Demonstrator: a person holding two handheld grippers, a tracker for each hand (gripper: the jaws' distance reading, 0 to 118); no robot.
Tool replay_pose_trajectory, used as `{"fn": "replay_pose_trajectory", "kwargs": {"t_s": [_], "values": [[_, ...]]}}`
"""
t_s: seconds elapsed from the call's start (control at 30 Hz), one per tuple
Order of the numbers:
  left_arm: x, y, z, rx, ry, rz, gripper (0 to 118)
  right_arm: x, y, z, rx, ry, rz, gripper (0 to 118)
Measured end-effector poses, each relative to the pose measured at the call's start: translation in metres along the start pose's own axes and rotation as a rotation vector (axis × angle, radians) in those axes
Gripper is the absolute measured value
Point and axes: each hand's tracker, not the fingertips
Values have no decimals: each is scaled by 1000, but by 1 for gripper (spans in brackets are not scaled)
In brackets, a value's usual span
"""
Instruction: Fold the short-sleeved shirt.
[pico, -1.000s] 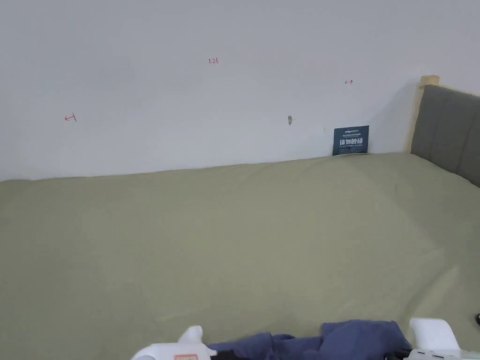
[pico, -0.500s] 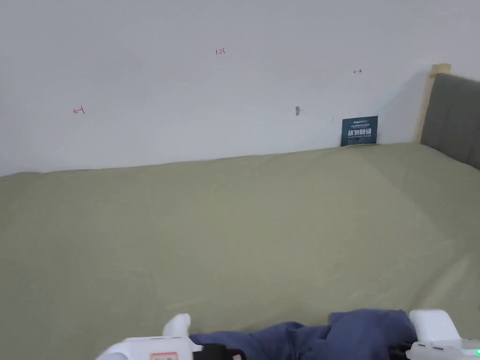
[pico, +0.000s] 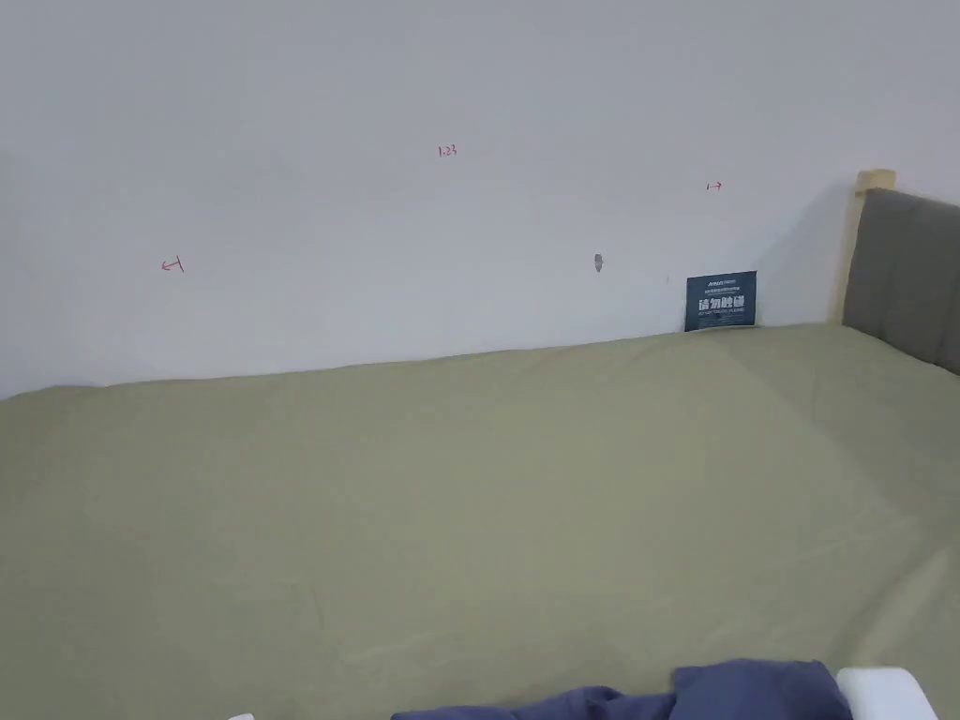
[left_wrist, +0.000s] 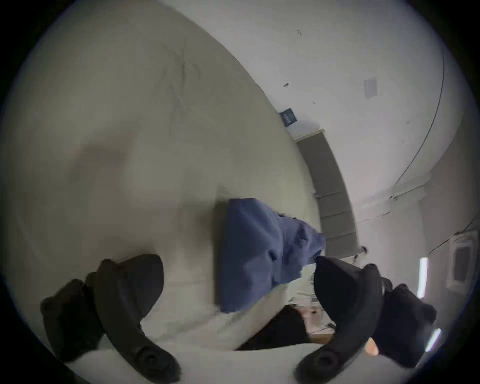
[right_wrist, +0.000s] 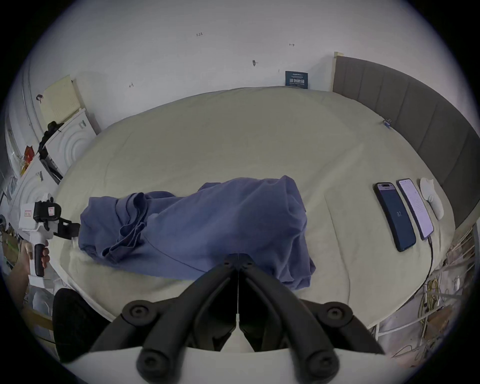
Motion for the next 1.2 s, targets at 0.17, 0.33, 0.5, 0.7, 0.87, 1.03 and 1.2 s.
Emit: {"fn": "replay_pose_trajectory", "kwargs": {"t_s": [0.17,0.33,0.5,0.7,0.87,1.03,1.2], "values": [[3,-2,-31,29,-35,-6,114,5,-2,-3,-13,-6,-8,0],[4,-8,-56,-18,86,58,14,10,-3,-3,-19,5,-29,0],[4,-13,-42,58,60,113,14,17,-5,-3,-26,7,-72,0],[29,1,3,91,123,46,14,25,-10,2,-18,11,-128,0],[48,26,87,206,306,1,14,27,-10,3,-14,-18,-128,0],[74,38,144,283,502,-62,14,16,-6,0,-11,-11,-88,0],[122,23,115,242,400,-130,14,4,-4,-3,-20,-20,-19,0]]}}
